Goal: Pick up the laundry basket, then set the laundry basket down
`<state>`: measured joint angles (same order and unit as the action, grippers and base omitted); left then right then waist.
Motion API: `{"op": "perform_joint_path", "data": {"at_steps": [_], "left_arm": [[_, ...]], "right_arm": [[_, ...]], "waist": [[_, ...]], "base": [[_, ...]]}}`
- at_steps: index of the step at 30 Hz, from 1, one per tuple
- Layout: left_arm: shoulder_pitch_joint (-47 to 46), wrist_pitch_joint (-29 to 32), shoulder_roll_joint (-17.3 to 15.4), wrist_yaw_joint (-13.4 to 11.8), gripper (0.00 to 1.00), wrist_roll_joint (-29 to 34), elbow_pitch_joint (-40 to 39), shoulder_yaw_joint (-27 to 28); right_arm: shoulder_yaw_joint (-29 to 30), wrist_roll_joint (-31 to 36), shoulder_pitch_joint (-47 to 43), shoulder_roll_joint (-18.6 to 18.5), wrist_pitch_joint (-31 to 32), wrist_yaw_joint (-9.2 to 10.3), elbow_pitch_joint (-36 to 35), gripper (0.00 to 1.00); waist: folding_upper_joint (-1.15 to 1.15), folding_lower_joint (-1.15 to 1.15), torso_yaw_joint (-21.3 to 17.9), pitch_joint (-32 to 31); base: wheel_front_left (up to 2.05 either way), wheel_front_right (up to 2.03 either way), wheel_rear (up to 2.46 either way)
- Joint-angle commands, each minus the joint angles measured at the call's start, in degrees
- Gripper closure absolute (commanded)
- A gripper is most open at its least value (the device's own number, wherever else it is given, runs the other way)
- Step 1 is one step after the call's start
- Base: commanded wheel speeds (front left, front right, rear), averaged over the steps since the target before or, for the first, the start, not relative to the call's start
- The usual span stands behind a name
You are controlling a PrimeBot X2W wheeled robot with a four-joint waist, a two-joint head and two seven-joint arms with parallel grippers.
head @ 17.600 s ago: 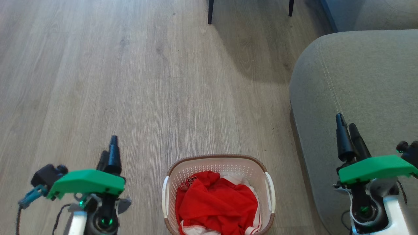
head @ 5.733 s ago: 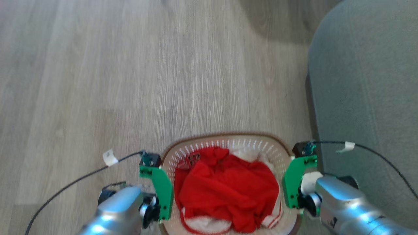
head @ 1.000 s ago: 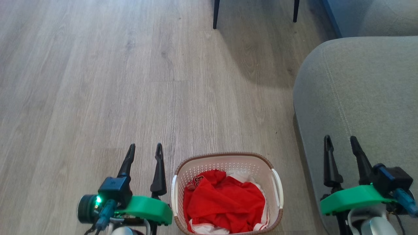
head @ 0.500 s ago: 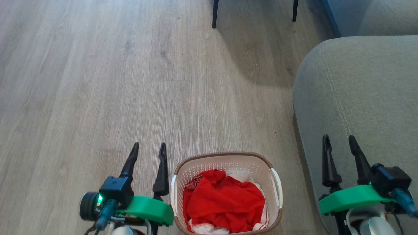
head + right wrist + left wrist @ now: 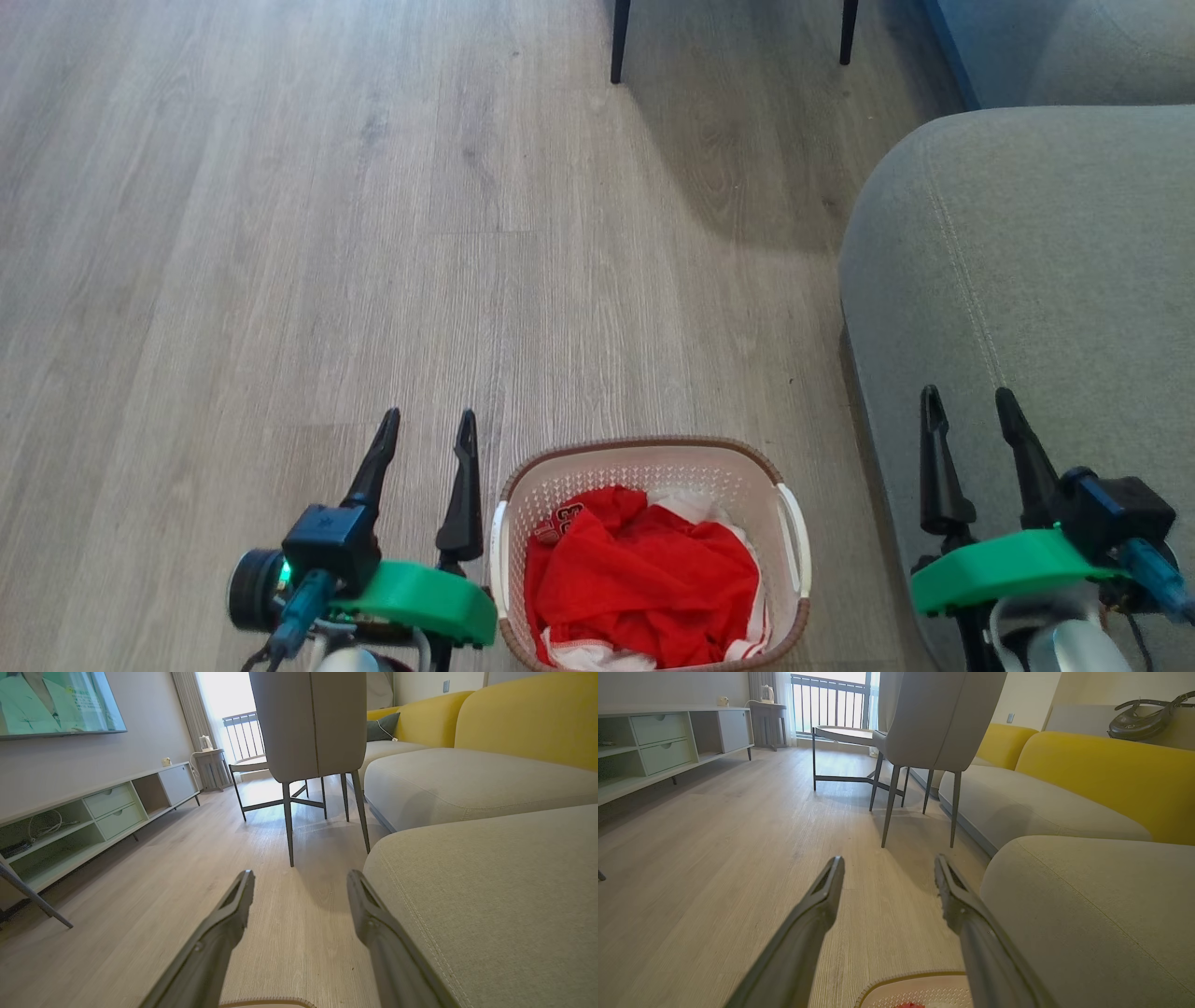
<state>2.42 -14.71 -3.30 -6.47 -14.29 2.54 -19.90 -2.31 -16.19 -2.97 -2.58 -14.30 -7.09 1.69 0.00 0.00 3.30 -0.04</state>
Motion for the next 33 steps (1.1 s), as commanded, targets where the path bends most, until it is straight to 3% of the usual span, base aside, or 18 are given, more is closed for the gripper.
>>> {"op": "perform_joint_path", "data": {"at_steps": [1, 23, 24, 33], "left_arm": [[-2.07, -0.29, 0.42, 0.16, 0.00, -0.15, -2.17, 1.92], [-1.90, -0.29, 0.42, 0.52, 0.00, -1.24, -2.67, 1.67], [0.02, 0.00, 0.00, 0.49, 1.00, -0.97, -0.52, -0.02], [0.65, 0.70, -0.26, 0.87, 1.00, -4.86, 2.49, 0.77]], "right_arm": [[-1.41, -0.25, 1.12, -0.30, -0.70, -0.40, -2.01, 0.00], [-1.96, -1.01, 1.39, -0.30, -0.70, -0.40, -1.58, 0.00], [-0.55, -0.95, 0.00, 0.01, 0.00, 0.00, 0.22, 1.00], [-0.66, -4.73, -0.14, -0.15, 0.84, -0.01, 3.62, 1.00]], "waist": [[0.00, 0.00, 0.01, -0.03], [0.00, 0.00, -0.78, 0.22], [0.00, 0.00, -0.78, 0.22], [0.00, 0.00, -0.94, 0.26]], "base": [[0.00, 0.00, 0.00], [0.00, 0.00, 0.00], [0.00, 0.00, 0.00], [0.00, 0.00, 0.00]]}}
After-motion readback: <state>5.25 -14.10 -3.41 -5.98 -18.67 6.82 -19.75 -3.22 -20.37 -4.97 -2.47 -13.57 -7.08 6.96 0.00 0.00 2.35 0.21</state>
